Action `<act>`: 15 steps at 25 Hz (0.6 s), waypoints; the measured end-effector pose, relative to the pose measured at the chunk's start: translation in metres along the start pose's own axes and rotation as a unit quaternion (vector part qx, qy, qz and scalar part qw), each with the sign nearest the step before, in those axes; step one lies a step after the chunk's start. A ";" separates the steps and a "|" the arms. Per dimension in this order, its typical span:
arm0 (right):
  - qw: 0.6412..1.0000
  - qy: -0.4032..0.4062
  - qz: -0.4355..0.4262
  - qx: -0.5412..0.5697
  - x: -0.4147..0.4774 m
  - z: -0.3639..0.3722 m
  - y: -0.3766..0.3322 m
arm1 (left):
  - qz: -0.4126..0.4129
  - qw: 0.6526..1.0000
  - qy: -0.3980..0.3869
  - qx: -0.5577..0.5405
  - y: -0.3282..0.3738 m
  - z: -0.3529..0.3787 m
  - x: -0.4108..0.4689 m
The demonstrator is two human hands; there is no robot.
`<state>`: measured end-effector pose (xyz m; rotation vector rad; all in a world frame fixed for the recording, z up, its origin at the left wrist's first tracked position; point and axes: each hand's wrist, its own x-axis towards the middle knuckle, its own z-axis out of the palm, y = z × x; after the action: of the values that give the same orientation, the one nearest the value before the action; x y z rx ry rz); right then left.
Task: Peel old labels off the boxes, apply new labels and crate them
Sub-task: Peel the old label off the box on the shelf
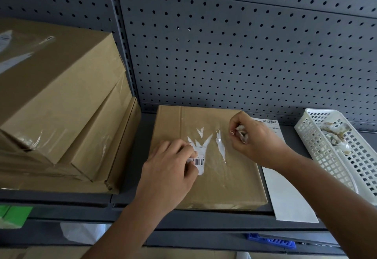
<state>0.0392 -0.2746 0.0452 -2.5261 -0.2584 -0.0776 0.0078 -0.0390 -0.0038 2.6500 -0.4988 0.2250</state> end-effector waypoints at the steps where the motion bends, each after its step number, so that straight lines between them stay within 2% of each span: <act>1: 1.000 0.002 -0.013 0.004 0.001 0.002 -0.001 | 0.000 1.000 0.000 -0.002 0.001 0.000 0.000; 10: 0.992 -0.040 -0.099 -0.062 0.018 0.022 0.000 | -0.001 1.000 0.005 0.002 0.001 -0.001 -0.001; 15: 0.996 -0.049 -0.071 -0.039 0.002 0.017 0.007 | -0.004 1.000 0.005 0.001 0.002 -0.001 0.000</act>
<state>0.0429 -0.2700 0.0272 -2.5896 -0.4823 -0.0209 0.0066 -0.0400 -0.0020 2.6511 -0.4853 0.2368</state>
